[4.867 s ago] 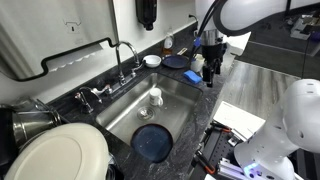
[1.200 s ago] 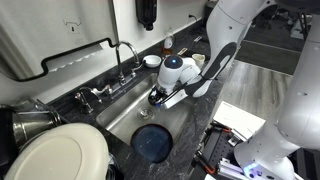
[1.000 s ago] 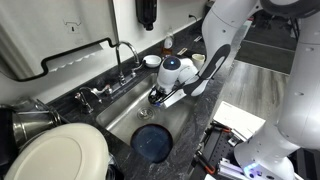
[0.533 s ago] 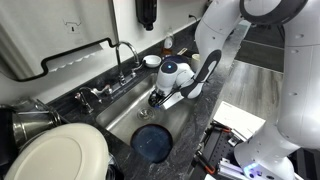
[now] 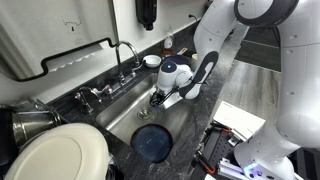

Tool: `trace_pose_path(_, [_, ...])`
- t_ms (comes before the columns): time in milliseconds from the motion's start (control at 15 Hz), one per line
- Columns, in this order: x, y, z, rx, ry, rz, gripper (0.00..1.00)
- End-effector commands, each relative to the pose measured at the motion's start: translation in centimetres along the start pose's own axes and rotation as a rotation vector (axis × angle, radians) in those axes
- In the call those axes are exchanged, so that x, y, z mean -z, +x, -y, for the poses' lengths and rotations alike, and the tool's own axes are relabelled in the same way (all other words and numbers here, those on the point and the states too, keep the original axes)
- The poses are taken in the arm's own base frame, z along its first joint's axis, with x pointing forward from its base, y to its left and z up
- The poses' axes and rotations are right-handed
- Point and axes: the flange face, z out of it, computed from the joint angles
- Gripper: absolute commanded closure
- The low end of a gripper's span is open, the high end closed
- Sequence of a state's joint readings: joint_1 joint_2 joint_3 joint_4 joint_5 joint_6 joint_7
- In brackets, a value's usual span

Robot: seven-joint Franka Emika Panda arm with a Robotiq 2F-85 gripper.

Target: Put the cup in the sink upright, then move it backwards

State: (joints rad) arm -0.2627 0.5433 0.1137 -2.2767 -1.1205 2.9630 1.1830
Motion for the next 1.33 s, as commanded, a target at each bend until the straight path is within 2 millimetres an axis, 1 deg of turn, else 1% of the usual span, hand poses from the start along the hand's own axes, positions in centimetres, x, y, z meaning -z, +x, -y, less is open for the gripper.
trace_pose_path(0, [-0.2,1.1,-0.1,0.004,0.023,-0.021,0.69])
trace_pose_path(267, [0.9,1.4,-0.1,0.004,0.003,-0.036,0.97])
trace_pose_path(333, [1.2,1.3,-0.2,0.005,-0.006,-0.036,0.99])
trace_pose_path(400, [1.6,1.2,-0.4,0.005,-0.013,-0.035,1.00])
trace_pose_path(467, [1.9,1.0,-0.5,0.007,-0.021,-0.034,0.96])
trace_pose_path(667, [3.4,-0.1,-1.1,0.028,-0.045,-0.016,0.96])
trace_pose_path(800, [4.5,-0.9,-1.7,0.072,-0.103,-0.005,0.96])
trace_pose_path(933, [6.1,-1.0,-2.2,0.130,-0.182,-0.024,0.96])
trace_pose_path(1000, [6.9,-1.0,-2.2,0.169,-0.226,-0.042,0.96])
trace_pose_path(1267, [9.6,-1.8,-0.2,0.326,-0.332,-0.131,0.96])
